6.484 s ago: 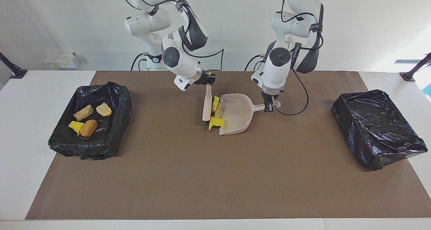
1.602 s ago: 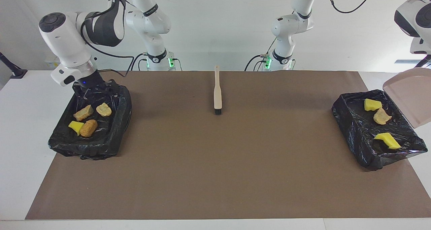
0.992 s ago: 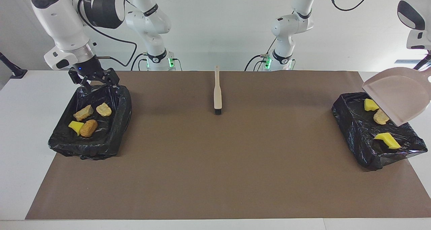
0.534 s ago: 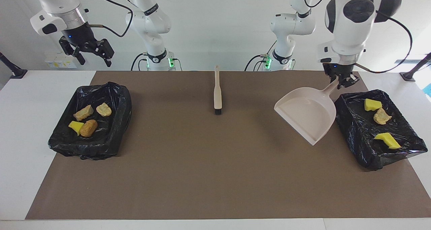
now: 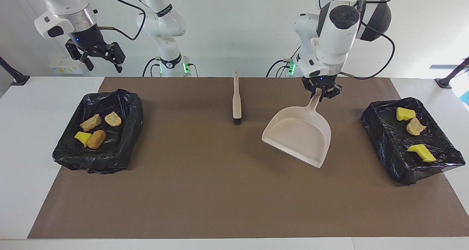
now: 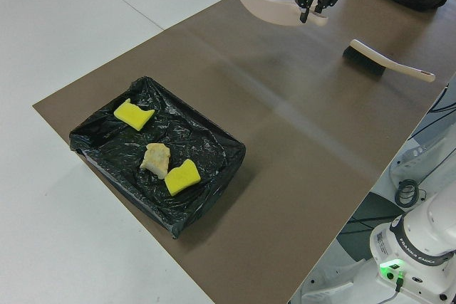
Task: Sweep and dump trash in bin
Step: 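Bring the dustpan back and set it on the mat with the left gripper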
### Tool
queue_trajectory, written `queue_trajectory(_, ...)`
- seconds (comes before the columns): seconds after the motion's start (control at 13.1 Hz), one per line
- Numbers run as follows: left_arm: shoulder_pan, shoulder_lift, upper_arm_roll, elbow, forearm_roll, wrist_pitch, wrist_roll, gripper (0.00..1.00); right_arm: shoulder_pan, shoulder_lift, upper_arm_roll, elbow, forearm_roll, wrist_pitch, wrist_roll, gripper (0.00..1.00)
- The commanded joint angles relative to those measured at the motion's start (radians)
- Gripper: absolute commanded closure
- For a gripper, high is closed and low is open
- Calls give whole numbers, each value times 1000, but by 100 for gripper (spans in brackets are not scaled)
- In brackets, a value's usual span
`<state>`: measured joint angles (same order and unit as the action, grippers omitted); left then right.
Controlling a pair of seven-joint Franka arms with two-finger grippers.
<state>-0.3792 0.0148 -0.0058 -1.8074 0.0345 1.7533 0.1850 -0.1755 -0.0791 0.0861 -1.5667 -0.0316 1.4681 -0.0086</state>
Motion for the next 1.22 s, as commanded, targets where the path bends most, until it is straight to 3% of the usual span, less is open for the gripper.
queue_trajectory(0.0, -87, 112, 21, 20, -77, 159, -160, 100, 39, -5, -6, -12, -10, 11, 15, 0)
queue_trajectory(0.15, -128, 227, 18, 57, -117, 300, -274, 100, 103, -1, -31, -12, -30, 12, 16, 0)
queue_trajectory(0.31, -153, 331, 17, 146, -137, 331, -285, 100, 149, -1, -84, -10, -44, 12, 15, 0)
queue_trajectory(0.46, -182, 390, 17, 160, -145, 377, -335, 100, 195, -2, -143, -10, -42, 12, 15, 0)
queue_trajectory(0.69, -262, 461, 18, 157, -133, 465, -470, 100, 195, -7, -143, -9, -24, 12, 10, 0)
queue_trajectory(0.76, -268, 459, 20, 157, -125, 471, -478, 79, 195, -7, -138, -9, -24, 11, 7, 0)
queue_trajectory(0.84, -264, 456, 20, 154, -102, 469, -476, 1, 195, -7, -137, -9, -24, 11, 7, 0)
queue_trajectory(1.14, -176, 367, 29, 155, -91, 382, -441, 0, 191, -7, -138, -9, -24, 11, 7, 0)
